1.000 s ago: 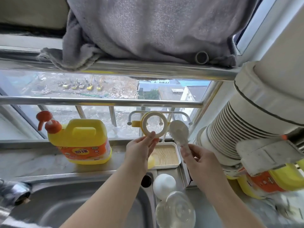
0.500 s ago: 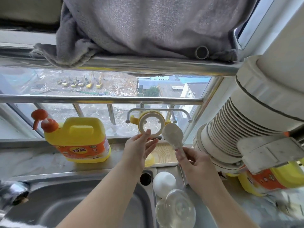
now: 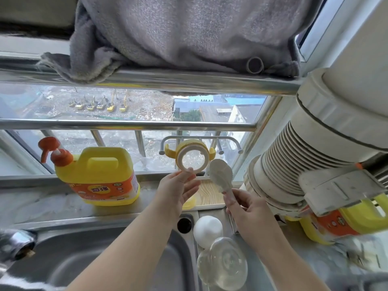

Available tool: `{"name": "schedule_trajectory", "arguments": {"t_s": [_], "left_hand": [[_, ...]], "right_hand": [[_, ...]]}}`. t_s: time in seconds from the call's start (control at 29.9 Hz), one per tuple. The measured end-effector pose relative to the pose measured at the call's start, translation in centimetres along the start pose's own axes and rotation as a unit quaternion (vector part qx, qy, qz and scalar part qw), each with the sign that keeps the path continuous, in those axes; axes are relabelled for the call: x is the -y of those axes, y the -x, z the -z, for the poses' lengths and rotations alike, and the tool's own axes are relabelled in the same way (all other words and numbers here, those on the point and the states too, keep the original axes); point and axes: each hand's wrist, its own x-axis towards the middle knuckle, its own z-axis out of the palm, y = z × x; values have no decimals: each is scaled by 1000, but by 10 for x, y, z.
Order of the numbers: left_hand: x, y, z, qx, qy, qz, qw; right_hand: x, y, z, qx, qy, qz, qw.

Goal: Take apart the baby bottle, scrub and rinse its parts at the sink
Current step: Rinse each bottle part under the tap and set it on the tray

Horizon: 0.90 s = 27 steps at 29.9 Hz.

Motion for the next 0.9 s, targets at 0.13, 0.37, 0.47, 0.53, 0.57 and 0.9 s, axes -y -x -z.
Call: {"name": "schedule_trajectory", "arguments": {"t_s": [0.13,0.37,0.47,0.53,0.57,0.9], "left_hand": [[14,12,11,6,-94,-7,995],[72,48,58,123,-354,6,927],[97,64,66,116,-397,-6,910],[109,70,65,109,-414,-18,903],[115,73,64,106,-428,-21,897],[125,106,67,153,-251,24,955]], "right_hand": [[-9,6,3,20,17,1,1000],[-47,40,12,-3,60,-68,996],[-69,58,9,-26,68,-113,991],[-84,68,3,-27,81,-139,987],[-90,72,0,-23,83,-150,985],[-91,106,-27,-86,5,-185,979]]}}
